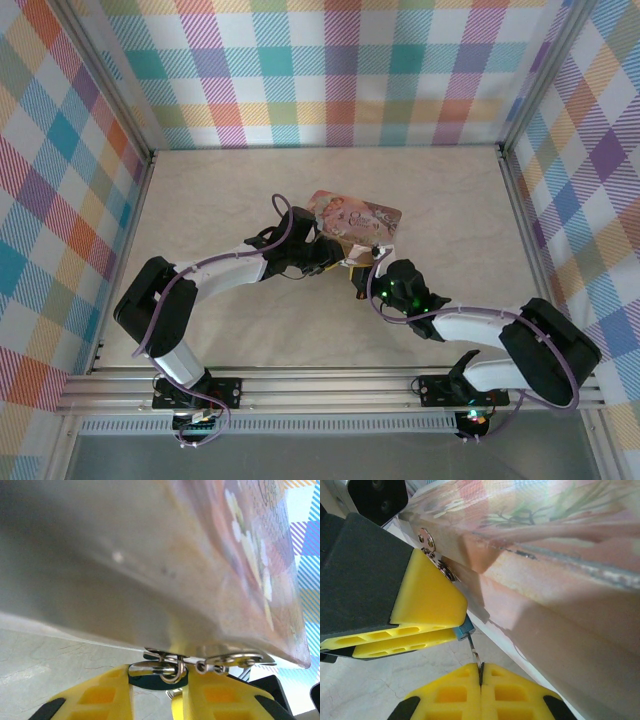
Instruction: Unlock a padlock with a key
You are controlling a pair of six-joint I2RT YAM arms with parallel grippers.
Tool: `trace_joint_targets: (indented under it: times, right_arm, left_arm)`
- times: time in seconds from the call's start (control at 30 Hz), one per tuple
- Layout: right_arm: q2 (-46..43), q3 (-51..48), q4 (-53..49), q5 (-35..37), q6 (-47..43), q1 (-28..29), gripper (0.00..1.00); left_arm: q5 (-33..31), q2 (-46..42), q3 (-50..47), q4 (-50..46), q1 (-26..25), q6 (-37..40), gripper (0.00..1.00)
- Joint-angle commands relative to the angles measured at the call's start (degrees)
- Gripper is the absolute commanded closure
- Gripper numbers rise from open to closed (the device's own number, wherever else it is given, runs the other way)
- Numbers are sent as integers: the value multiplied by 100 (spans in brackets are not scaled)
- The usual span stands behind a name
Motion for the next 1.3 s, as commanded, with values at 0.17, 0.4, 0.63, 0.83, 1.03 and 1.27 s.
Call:
trace_joint_targets:
  times: [0.17, 0.4, 0.63, 0.83, 1.03, 1.27]
  right_arm:
    - [32, 13, 256, -4, 28, -31, 100]
    - [307, 118, 444, -24, 20, -29, 100]
    - [477, 123, 646, -49, 36, -31, 100]
    - [235, 30, 470, 56, 8, -32, 100]
    - [53, -68, 379, 49, 37, -35, 100]
    - [12, -79, 406, -2, 50, -32, 100]
  left_arm:
    - [228, -105, -8, 205, -76, -130, 75]
    - [237, -136, -3, 199, -76, -143, 75]
    - [237, -155, 11, 181, -83, -139, 75]
    - [184, -138, -13, 168, -85, -143, 75]
    - [158, -121, 1, 155, -79, -143, 75]
    - [181, -120, 24, 147, -84, -138, 75]
